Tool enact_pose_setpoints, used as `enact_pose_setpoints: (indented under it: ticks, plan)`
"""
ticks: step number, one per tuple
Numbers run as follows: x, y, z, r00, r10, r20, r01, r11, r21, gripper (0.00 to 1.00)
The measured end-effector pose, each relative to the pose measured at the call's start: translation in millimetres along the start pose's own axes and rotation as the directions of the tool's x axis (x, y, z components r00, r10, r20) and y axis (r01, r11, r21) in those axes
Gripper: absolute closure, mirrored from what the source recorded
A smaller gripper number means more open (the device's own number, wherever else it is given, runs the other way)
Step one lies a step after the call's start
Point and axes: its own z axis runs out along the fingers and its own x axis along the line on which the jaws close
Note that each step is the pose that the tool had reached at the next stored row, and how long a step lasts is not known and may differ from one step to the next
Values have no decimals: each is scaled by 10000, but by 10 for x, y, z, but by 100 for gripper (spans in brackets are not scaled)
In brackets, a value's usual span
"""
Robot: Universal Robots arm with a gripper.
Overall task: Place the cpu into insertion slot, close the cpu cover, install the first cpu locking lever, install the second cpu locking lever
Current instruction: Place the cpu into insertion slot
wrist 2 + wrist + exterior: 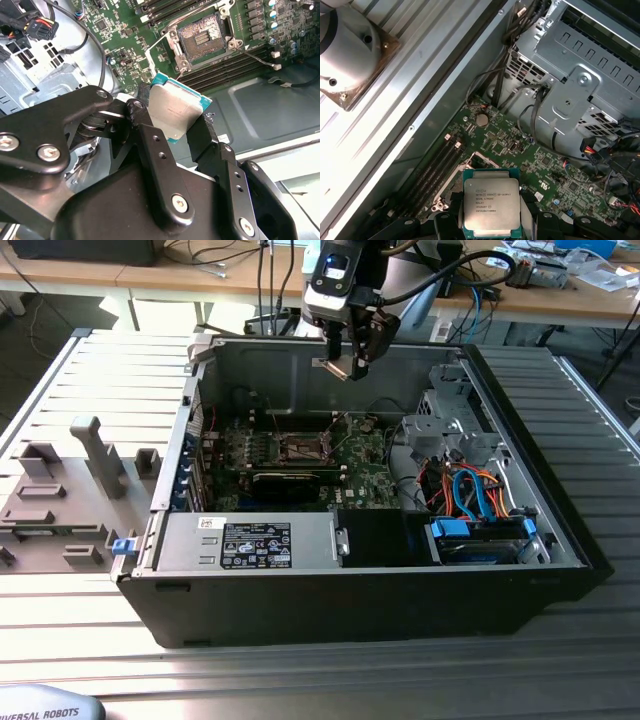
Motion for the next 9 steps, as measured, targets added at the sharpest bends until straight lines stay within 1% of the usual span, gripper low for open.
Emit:
enact_pose_setpoints:
  ticks: [9]
  plan:
    - [0, 0, 1, 10000, 84, 7, -84, 10000, -2, 46]
